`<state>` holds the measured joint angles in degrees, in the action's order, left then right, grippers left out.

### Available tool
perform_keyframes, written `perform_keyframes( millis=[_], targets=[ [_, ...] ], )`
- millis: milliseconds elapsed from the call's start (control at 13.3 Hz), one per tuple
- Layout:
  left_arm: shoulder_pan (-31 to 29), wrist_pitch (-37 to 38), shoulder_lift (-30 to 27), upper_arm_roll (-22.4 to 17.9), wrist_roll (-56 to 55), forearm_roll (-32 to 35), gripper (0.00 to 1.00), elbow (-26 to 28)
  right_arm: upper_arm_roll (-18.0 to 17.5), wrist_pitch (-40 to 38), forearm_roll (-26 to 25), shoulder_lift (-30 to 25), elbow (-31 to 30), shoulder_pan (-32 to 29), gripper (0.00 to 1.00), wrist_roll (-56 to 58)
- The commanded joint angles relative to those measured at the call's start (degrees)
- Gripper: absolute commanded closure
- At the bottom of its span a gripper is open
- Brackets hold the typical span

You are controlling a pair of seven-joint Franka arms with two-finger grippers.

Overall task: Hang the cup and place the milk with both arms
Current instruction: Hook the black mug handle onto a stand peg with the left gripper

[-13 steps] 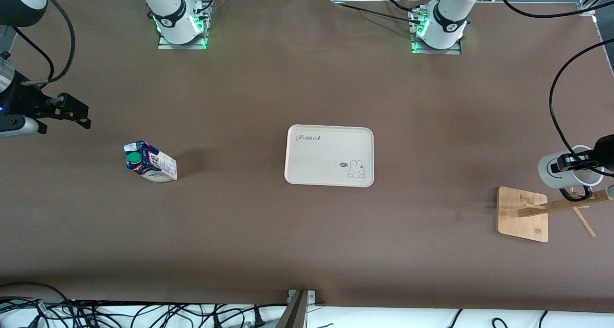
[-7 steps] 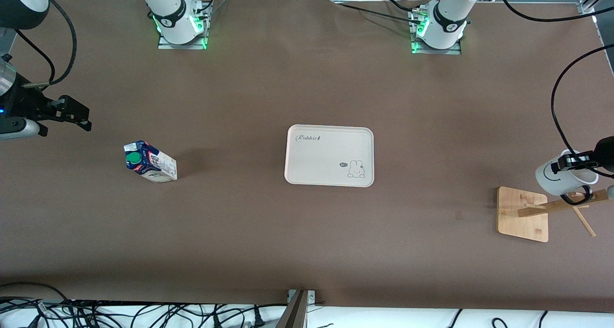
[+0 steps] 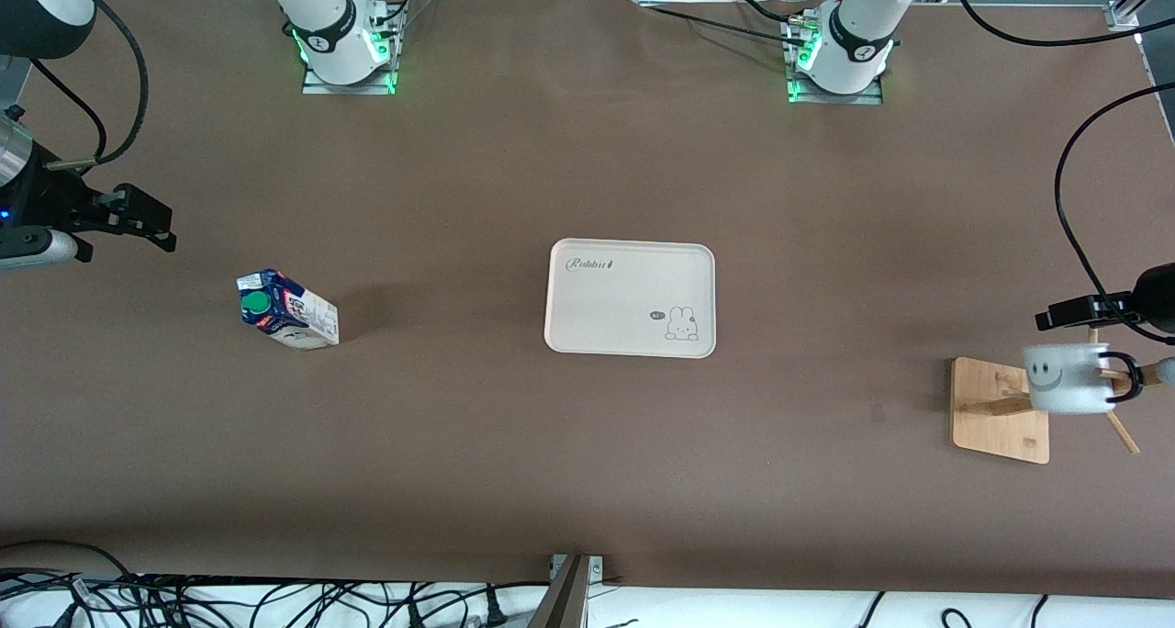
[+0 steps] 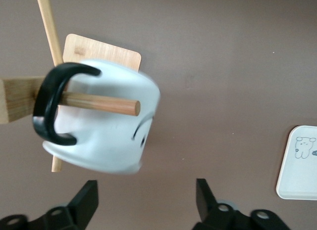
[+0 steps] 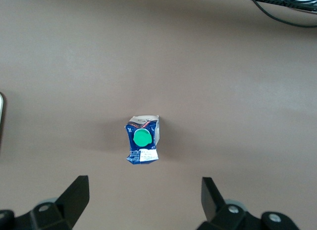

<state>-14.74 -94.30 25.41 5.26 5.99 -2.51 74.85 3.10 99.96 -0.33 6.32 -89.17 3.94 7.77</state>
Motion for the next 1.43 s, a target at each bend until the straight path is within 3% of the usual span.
perform_keyframes(
  millis=[0, 526, 1052, 1352],
  targets=[
    [3.7, 0.3, -0.5, 0.4, -0.3, 6.4, 0.0, -0.8, -0.1, -0.6, 0.1, 0.3, 0.8, -0.2, 0.0, -0.6],
    [5.2, 0.5, -4.5, -0.4, 0.8, 7.5, 0.0, -0.7, -0.1, -0.6, 0.1, 0.3, 0.8, -0.2, 0.0, -0.6],
    [5.2, 3.7, -7.9, 1.5, 0.2, 7.4, 0.0, -1.1, -0.1, -0.6, 0.1, 0.4, 0.8, -0.2, 0.0, -0.6],
    [5.2, 4.4, -12.0, 0.7, 0.6, 5.1, 0.0, 1.9, -0.1, -0.6, 0.1, 0.4, 0.8, -0.2, 0.0, -0.6]
  ],
)
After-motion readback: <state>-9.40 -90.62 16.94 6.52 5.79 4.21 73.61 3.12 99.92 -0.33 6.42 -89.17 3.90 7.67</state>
